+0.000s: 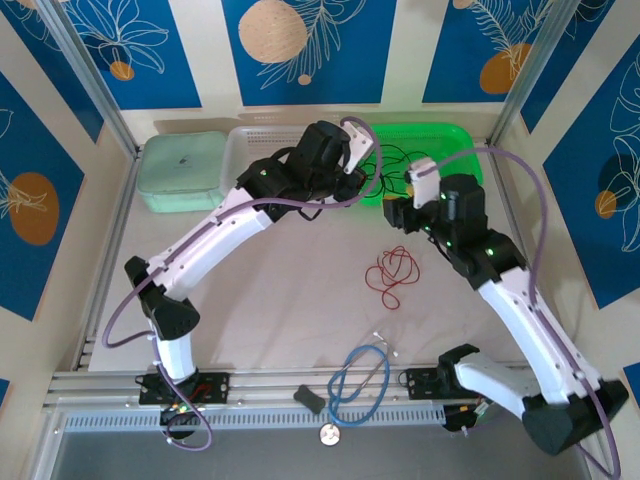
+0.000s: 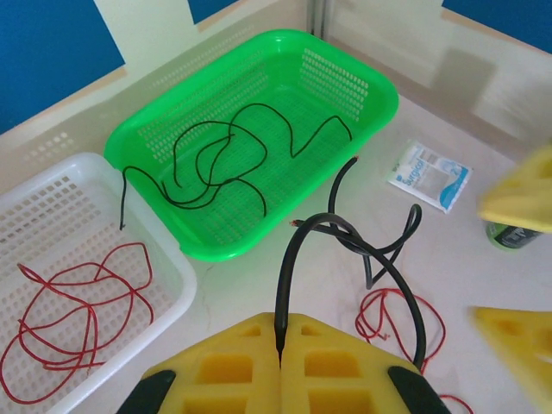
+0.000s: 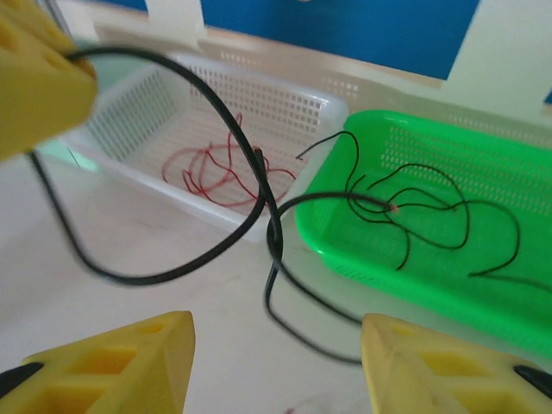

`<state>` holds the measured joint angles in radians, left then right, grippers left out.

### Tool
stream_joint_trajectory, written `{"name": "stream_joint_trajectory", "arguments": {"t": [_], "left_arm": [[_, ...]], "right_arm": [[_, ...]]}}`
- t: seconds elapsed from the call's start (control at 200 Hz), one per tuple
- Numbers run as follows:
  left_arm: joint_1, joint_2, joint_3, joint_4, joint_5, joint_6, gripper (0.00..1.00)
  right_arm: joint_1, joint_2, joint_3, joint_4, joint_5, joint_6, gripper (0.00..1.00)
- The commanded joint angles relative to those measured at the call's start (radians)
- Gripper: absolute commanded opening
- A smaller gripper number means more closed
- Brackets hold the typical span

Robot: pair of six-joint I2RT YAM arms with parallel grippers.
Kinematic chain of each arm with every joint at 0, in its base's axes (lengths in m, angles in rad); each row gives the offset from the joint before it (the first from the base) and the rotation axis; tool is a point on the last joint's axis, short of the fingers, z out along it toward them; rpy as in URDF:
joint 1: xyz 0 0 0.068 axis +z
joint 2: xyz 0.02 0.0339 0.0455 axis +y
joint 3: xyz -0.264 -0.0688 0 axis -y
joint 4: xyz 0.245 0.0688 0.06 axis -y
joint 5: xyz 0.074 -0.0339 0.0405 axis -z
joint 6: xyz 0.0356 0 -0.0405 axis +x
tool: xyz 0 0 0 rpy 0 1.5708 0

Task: Untangle the cables
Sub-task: Straighten the cable.

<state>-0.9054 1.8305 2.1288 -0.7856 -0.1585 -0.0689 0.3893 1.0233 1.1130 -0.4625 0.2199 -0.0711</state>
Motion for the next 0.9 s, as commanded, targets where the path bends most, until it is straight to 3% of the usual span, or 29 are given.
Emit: {"name": "stream_joint_trajectory", "arguments": {"t": [0.0, 0.16, 0.55, 0.78, 0.895], "left_arm": [[-0.007, -0.014, 0.050, -0.057, 0.034, 0.012, 0.00], [-0.006, -0.020, 0.060, -0.072, 0.027, 0.020, 0.00], [-0.006, -0.040, 0.062, -0.087, 0.014, 0.034, 0.00], [-0.007, -0.053, 0.062, -0.090, 0.027, 0.027, 0.00], [-0.006, -0.060, 0.060, -0.095, 0.024, 0.027, 0.00]], "right_arm": [[-0.006, 0.066, 0.020, -0.012, 0.031, -0.287, 0.54], [-0.029, 0.069, 0.032, 0.012, -0.010, -0.367, 0.54], [-0.055, 0.111, 0.034, -0.012, 0.019, -0.403, 0.50], [-0.061, 0.160, 0.042, 0.046, -0.011, -0.384, 0.44], [-0.061, 0.158, 0.028, 0.097, 0.005, -0.372, 0.35]]}}
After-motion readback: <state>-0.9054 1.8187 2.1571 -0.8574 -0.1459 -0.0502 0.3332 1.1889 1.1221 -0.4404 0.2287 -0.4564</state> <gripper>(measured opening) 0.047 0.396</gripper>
